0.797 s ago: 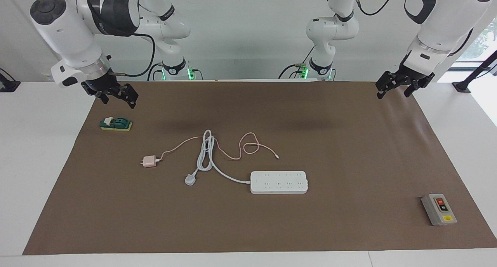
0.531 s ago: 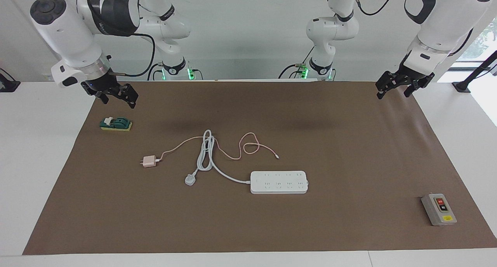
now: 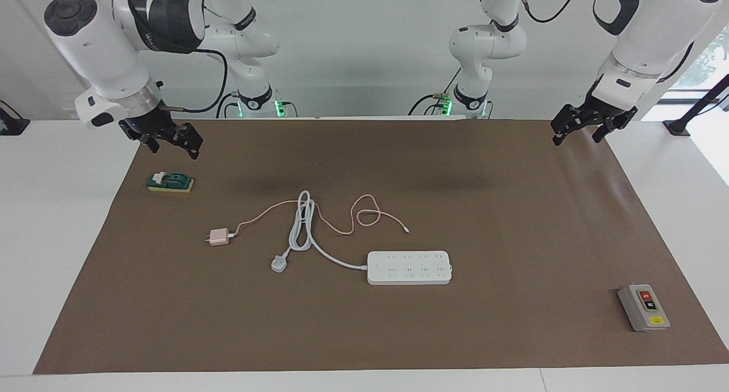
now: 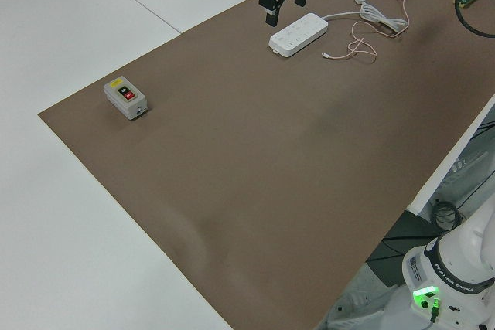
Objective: Plug charger into power strip
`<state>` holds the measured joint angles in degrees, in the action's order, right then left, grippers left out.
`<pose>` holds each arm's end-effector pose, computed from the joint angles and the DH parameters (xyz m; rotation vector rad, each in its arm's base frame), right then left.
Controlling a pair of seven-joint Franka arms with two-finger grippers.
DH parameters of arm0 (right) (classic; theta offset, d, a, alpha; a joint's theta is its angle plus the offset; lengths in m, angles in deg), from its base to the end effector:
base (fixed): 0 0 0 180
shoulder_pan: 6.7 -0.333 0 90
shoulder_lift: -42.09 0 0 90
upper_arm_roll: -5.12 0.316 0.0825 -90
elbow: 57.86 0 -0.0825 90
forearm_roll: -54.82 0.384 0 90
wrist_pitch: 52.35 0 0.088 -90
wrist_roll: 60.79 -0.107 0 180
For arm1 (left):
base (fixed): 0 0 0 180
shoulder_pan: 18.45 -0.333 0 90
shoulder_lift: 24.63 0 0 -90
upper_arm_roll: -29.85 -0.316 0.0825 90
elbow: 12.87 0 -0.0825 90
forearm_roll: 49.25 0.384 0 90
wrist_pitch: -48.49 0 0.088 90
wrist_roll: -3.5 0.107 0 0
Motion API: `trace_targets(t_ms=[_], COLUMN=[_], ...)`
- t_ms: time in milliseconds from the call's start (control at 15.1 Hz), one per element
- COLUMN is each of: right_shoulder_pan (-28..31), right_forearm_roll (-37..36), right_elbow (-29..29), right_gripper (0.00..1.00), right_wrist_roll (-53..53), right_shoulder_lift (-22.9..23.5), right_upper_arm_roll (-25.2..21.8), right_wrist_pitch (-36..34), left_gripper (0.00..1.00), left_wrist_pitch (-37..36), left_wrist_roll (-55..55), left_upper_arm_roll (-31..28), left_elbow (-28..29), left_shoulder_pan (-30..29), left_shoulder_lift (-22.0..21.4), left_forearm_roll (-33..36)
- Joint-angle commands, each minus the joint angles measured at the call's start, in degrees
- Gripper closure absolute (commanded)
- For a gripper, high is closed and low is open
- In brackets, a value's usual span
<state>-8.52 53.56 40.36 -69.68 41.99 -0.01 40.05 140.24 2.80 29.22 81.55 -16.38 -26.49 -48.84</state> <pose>0.5496 -0.0341 0.5614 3.0939 -0.3275 -0.1536 0.5458 -0.0129 0.6085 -3.1344 0.0207 0.0220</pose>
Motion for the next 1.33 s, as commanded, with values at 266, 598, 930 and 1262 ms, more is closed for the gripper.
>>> trace_targets(t_ms=[266, 598, 930, 1262], right_shoulder_pan=[0.06, 0.76, 0.85, 3.66], right_forearm_roll=[0.03, 0.03, 0.47, 9.15], right_elbow=[1.01, 2.07, 2.95, 3.38], right_gripper=[0.0, 0.0, 0.0, 0.0], right_wrist_roll=[-0.08, -5.35, -13.74, -25.21], right_shoulder_lift=[-0.69, -0.69, -0.87, -0.95], right_upper_arm_roll=[0.38, 0.3, 0.38, 0.12], right_wrist_pitch=[0.76, 5.42, 6.65, 5.42], left_gripper=[0.0, 0.0, 0.0, 0.0], left_wrist_pitch=[0.09, 0.01, 0.0, -0.87], left_wrist_roll=[-0.62, -0.62, -0.62, -0.53], left_upper_arm_roll=[0.2, 0.2, 0.2, 0.28], left_elbow=[0.94, 0.94, 0.94, 1.2], left_shoulder_pan=[-0.23, -0.23, -0.23, 0.12], left_shoulder_lift=[-0.78, -0.78, -0.78, -0.86], left_forearm_roll=[0.47, 0.47, 0.47, 0.47])
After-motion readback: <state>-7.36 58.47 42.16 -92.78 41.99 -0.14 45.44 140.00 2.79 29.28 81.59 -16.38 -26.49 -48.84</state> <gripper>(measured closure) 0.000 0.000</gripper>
